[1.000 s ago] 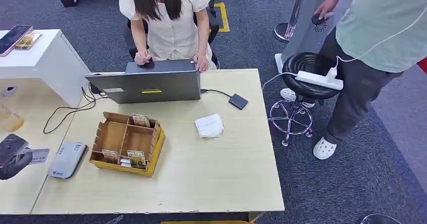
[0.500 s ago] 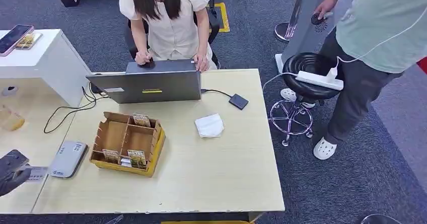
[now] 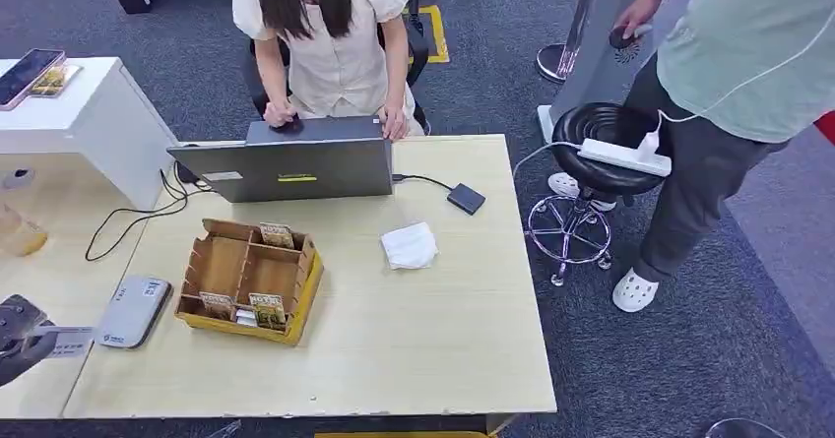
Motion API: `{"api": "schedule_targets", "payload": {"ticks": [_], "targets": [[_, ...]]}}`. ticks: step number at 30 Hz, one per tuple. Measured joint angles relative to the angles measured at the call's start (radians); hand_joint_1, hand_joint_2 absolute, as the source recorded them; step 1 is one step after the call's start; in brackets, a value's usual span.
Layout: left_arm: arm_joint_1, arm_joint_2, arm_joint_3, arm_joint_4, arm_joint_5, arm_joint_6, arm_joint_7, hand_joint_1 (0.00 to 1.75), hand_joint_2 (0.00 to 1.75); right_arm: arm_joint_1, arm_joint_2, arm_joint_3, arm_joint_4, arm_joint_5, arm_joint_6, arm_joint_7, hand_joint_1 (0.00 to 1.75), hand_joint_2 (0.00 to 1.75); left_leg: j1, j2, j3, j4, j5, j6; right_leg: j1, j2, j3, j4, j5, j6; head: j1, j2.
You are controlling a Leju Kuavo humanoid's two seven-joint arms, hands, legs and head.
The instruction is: Pass the card to the sensor for recognition and then transmit it.
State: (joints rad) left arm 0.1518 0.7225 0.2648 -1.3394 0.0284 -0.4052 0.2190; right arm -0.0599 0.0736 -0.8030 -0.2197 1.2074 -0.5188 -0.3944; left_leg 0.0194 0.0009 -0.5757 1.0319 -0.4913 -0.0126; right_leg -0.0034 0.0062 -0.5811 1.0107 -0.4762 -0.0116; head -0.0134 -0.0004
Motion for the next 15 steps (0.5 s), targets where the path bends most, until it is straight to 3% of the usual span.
{"api": "schedule_targets", "payload": {"ticks": [4,15], "targets": [[0.001,-0.005,0.038,-0.016,0.12,-0.027,0.014,1.75,1.75,0.0,0.0,0.0,0.0,0.002,0.0,-0.003,0.0,0.0,0.0,0.0,0.0,0.0,0.0,0.0,0.0,0.0,0.0,0.0,0.0,0.0,0.0,0.0],[0.019,-0.012,0.057,-0.036,0.225,-0.035,0.048,1.75,1.75,-0.002,0.0,0.002,0.002,0.005,0.0,-0.005,0.0,0.0,0.0,0.0,0.0,0.0,0.0,0.0,0.0,0.0,0.0,0.0,0.0,0.0,0.0,0.0]]}}
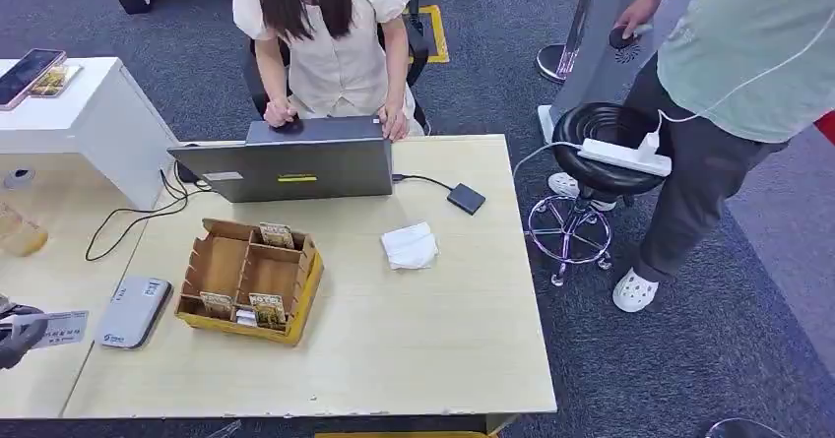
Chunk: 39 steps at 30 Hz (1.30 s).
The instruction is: Pass the card to the sensor for recognition and then transmit it.
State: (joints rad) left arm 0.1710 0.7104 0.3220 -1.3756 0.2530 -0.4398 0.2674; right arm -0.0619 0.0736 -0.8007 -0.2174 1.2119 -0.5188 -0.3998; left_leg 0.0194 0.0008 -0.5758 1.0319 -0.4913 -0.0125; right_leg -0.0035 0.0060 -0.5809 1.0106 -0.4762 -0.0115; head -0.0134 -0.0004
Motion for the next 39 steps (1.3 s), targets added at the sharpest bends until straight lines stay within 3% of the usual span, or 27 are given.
{"api": "schedule_targets", "payload": {"ticks": [10,22,29,39], "targets": [[0.055,-0.048,-0.011,-0.034,0.005,0.015,0.004,1.75,1.75,-0.004,0.0,0.002,0.0,0.01,0.001,0.006,0.0,0.0,0.0,0.0,0.0,0.0,0.0,0.0,0.0,0.0,0.0,0.0,0.0,0.0,0.0,0.0],[0.057,-0.108,-0.052,-0.034,0.003,0.06,-0.016,1.75,1.75,-0.007,0.0,0.007,0.0,0.016,0.0,0.013,0.0,0.0,0.0,0.0,0.0,0.0,0.0,0.0,0.0,0.0,0.0,0.0,0.0,0.0,0.0,0.0],[-0.003,-0.114,-0.067,-0.027,-0.037,0.116,-0.019,1.75,1.75,-0.008,0.0,0.008,0.001,0.015,0.001,0.015,0.0,0.0,0.0,-0.001,0.0,0.0,0.0,0.0,0.0,-0.002,0.0,0.0,0.0,0.0,0.0,0.0],[-0.092,-0.138,-0.102,0.031,-0.077,0.138,-0.031,1.75,1.75,-0.009,0.0,0.009,0.001,0.015,0.002,0.015,0.0,0.0,0.0,-0.001,0.0,0.0,0.0,0.0,0.0,-0.001,0.0,0.0,0.0,0.0,0.0,0.0]]}}
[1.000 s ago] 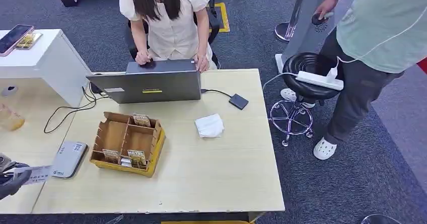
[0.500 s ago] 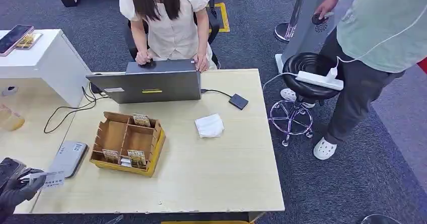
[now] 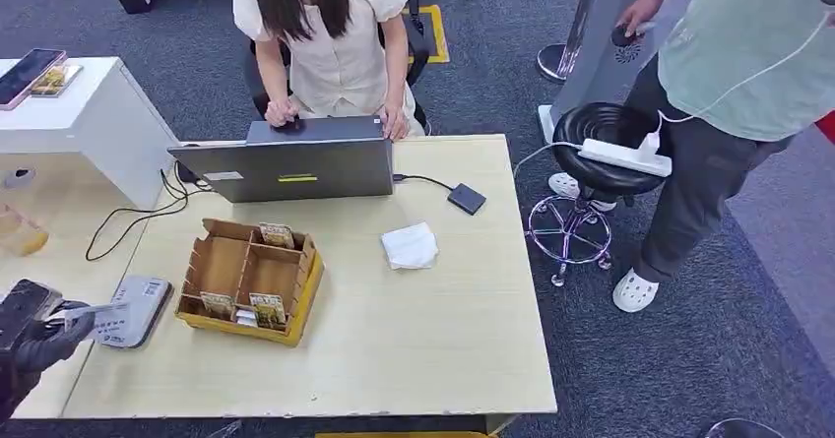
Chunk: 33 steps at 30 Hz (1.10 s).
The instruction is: Pass the card to the sensor for recognition and then transmit it.
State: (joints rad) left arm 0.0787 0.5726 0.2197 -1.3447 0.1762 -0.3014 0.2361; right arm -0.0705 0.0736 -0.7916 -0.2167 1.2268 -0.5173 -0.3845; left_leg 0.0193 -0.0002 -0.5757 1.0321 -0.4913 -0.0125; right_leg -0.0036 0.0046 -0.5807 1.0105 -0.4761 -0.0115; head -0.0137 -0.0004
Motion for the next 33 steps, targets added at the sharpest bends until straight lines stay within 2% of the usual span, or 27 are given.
{"api": "schedule_targets", "payload": {"ticks": [22,33], "targets": [[-0.068,-0.045,-0.086,0.091,-0.026,0.016,-0.021,1.75,1.75,-0.005,0.0,0.002,0.0,0.003,0.0,0.003,0.0,0.0,0.0,0.001,0.0,0.0,0.0,0.0,0.0,0.001,-0.001,0.0,0.0,0.0,0.0,0.0],[-0.103,-0.067,-0.101,0.124,-0.027,0.053,-0.034,1.75,1.75,-0.005,0.0,0.013,0.0,0.008,0.001,0.005,0.0,0.0,0.0,0.001,0.0,0.0,0.0,0.0,0.0,0.0,0.0,0.0,0.0,0.0,0.0,0.0]]}}
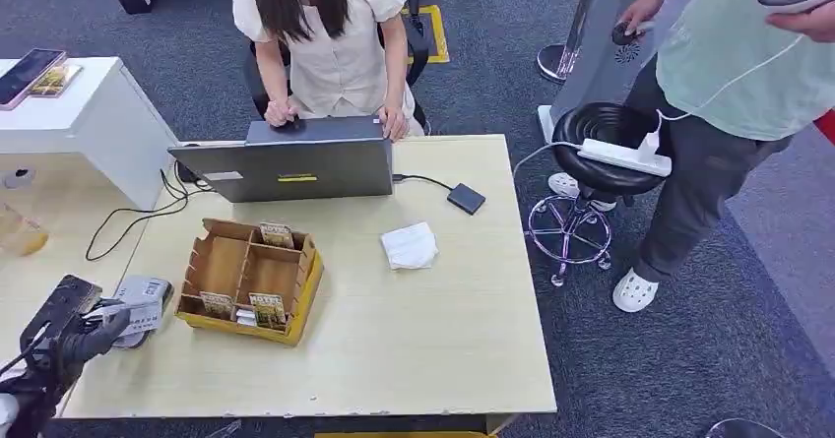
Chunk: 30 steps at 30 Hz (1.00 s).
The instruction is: Pass the card to the sensor for recognition and then transmit it.
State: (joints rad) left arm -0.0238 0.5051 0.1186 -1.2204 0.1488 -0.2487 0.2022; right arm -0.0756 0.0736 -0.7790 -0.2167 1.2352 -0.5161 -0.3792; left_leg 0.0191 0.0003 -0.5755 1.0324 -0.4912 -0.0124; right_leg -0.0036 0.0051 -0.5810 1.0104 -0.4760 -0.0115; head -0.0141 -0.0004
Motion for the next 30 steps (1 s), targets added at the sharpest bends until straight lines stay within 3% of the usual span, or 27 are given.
{"api": "schedule_targets", "payload": {"ticks": [9,17,30], "targets": [[-0.044,0.003,-0.008,0.03,-0.008,0.014,-0.008,1.75,1.75,0.0,0.0,0.004,0.0,-0.003,0.0,0.003,0.0,0.0,0.0,0.0,0.0,0.0,0.0,0.0,0.0,0.001,0.0,0.0,0.0,0.0,0.0,0.0],[-0.078,0.033,-0.008,0.031,-0.009,0.013,-0.007,1.75,1.75,0.0,0.0,0.004,0.0,-0.007,0.0,0.002,0.0,0.0,0.0,0.0,0.0,0.0,0.0,0.0,0.0,0.001,0.0,0.0,0.0,0.0,0.0,0.0],[-0.089,0.049,-0.014,0.063,-0.08,0.034,-0.005,1.75,1.75,0.0,0.0,0.005,0.001,-0.005,0.008,0.003,0.0,0.0,0.0,0.0,0.0,0.0,0.0,0.0,0.0,0.001,0.0,0.0,0.0,0.0,0.0,0.0]]}}
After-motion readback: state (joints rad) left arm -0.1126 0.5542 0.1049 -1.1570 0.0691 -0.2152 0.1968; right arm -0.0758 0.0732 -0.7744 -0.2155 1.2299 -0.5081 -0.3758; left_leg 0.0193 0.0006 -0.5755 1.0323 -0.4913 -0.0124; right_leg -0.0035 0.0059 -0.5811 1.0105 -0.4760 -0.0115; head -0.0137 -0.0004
